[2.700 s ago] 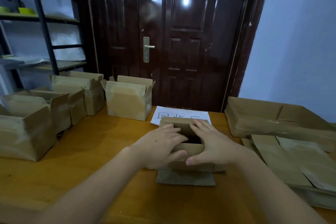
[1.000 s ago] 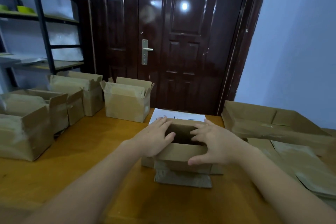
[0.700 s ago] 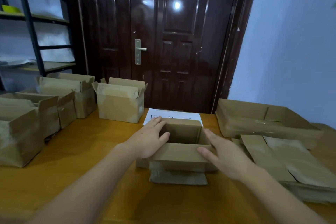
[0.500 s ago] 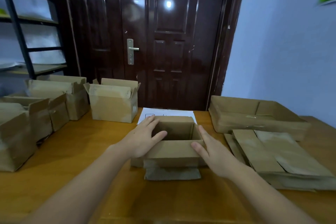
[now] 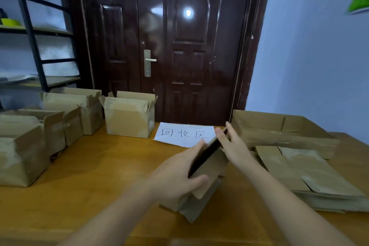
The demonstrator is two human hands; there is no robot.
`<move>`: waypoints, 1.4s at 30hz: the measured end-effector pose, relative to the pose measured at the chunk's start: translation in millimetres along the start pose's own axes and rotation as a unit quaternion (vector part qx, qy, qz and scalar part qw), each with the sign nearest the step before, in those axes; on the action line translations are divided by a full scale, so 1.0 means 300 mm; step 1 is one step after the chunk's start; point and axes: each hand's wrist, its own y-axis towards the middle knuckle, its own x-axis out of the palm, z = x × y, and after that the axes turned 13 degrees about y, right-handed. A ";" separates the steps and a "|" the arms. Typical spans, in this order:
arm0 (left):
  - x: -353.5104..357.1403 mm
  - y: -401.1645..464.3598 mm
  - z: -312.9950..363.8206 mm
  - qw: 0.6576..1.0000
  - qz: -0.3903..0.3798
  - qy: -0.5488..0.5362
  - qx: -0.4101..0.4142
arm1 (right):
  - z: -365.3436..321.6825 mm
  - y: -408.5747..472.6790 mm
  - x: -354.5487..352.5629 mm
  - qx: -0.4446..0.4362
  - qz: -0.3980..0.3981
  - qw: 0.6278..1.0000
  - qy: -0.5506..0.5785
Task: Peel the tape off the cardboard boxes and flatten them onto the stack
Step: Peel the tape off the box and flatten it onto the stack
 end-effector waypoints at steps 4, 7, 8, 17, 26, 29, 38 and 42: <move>0.050 0.012 0.121 0.997 -0.033 0.018 0.060 | -0.004 -0.004 -0.050 0.012 -0.038 0.999 -0.033; 0.077 0.023 0.165 0.994 -0.082 -0.040 0.067 | 0.017 -0.034 -0.099 0.028 -0.055 0.998 -0.016; 0.076 0.029 0.172 0.992 -0.087 -0.065 0.070 | 0.021 -0.046 -0.114 0.035 -0.056 0.998 0.001; 0.056 0.155 0.018 0.997 0.022 0.029 -0.064 | 0.040 -0.114 -0.219 0.012 -0.060 0.978 0.198; 0.107 0.135 -0.064 0.921 0.031 -0.363 -0.136 | 0.058 -0.098 -0.254 0.026 -0.059 0.926 0.372; 0.130 0.134 -0.048 0.873 0.046 -0.465 -0.139 | 0.068 -0.090 -0.249 0.025 -0.037 0.935 0.351; 0.116 0.172 -0.087 0.942 0.095 -0.253 -0.197 | 0.097 -0.056 -0.231 0.076 -0.073 0.958 0.265; 0.127 0.165 -0.124 0.949 0.084 -0.222 -0.210 | 0.131 -0.050 -0.183 0.052 -0.108 0.993 0.013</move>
